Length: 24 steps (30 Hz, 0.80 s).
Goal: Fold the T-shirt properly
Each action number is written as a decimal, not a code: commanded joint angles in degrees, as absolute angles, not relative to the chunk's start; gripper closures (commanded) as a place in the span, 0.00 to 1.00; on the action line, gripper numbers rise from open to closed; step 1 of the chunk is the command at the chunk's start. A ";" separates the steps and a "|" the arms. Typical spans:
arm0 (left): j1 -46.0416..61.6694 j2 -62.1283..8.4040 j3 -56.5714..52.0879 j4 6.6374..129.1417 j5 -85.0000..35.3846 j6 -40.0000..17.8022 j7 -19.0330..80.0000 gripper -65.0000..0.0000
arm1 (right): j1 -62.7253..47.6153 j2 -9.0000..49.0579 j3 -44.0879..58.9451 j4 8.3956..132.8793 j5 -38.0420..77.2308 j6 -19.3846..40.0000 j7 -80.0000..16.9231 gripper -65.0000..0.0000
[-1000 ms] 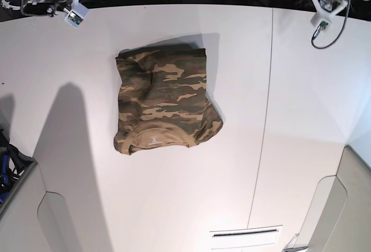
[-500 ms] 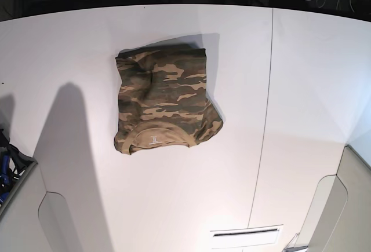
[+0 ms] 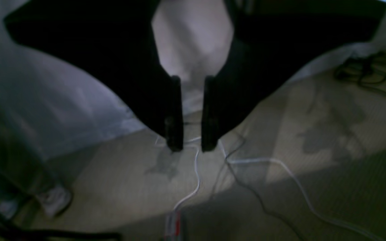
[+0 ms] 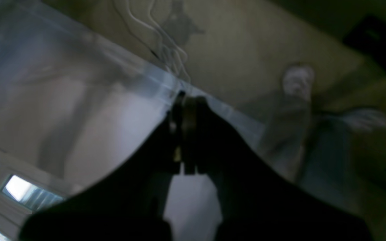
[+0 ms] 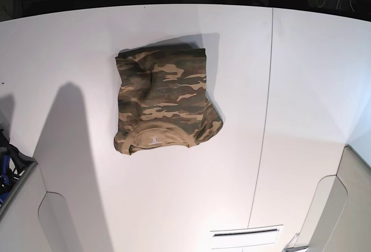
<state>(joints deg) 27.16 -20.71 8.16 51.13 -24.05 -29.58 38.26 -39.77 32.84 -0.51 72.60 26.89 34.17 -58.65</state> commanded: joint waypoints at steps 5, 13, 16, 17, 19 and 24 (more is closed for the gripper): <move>25.87 -20.32 9.54 50.33 -22.17 -29.98 39.24 0.84 | -35.70 32.95 -0.32 65.01 27.07 33.19 -63.31 1.00; 25.56 -20.34 9.52 50.35 -22.00 -29.98 39.42 0.84 | -26.72 29.26 -4.82 50.74 26.13 33.23 -65.14 1.00; 25.56 -20.34 9.52 50.33 -21.96 -29.95 39.44 0.84 | -22.31 27.88 -10.44 45.43 24.77 32.64 -65.95 1.00; 25.56 -20.34 9.52 50.35 -21.96 -29.95 39.44 0.84 | -20.64 27.35 -12.45 43.46 24.84 32.05 -66.67 1.00; 25.54 -20.34 9.52 50.33 -21.96 -29.06 39.42 0.84 | -17.41 26.09 -16.16 39.22 24.86 30.92 -67.81 1.00; 24.73 -20.32 9.54 50.33 -21.54 -28.03 39.46 0.84 | -10.28 23.03 -22.94 27.70 24.84 28.03 -70.00 1.00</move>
<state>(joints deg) 24.64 -19.86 9.65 50.11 -21.45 -27.86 39.07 -10.02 21.91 -23.07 27.57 25.12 28.08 -68.45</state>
